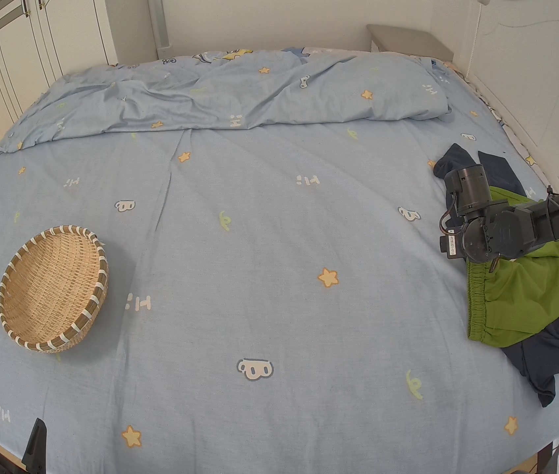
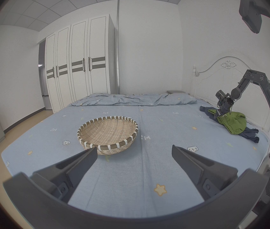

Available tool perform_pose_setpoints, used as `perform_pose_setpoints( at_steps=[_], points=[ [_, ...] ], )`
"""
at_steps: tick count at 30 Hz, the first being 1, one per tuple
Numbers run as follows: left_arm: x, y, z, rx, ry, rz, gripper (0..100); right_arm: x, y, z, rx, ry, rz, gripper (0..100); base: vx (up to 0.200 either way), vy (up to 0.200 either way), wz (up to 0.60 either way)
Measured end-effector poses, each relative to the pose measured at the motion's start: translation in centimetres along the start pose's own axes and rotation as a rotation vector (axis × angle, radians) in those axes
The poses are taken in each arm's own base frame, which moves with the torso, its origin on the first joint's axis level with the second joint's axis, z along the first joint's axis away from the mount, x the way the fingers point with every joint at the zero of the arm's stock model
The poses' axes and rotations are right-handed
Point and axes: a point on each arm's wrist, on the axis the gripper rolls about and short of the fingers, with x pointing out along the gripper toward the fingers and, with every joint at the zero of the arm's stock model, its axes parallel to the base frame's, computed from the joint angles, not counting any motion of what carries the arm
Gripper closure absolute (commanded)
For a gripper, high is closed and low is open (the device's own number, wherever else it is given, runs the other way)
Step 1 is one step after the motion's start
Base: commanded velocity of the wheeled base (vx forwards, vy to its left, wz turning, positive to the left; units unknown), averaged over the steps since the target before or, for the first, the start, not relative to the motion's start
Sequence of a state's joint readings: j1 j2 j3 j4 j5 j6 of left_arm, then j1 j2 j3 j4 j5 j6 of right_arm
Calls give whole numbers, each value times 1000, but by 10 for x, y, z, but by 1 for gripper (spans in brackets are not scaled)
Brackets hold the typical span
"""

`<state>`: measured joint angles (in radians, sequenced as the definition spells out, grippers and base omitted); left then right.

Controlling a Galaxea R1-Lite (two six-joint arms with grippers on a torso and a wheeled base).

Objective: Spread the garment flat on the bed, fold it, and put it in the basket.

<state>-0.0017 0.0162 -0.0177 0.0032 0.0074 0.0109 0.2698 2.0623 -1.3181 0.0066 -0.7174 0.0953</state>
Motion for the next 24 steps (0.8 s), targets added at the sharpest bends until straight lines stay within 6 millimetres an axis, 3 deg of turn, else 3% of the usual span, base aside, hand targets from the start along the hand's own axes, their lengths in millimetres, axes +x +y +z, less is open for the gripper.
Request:
perform_pose_setpoints(
  at_steps=[8,23,24],
  points=[
    [0,0,0,0,0,0,0,11,-2,-5,-5,26,-33,0,0,0,0],
    [0,0,0,0,0,0,0,15,-2,-10,-32,59,-45,0,0,0,0],
    [0,0,0,0,0,0,0,15,-2,-10,-34,61,-46,100,0,0,0]
  ],
)
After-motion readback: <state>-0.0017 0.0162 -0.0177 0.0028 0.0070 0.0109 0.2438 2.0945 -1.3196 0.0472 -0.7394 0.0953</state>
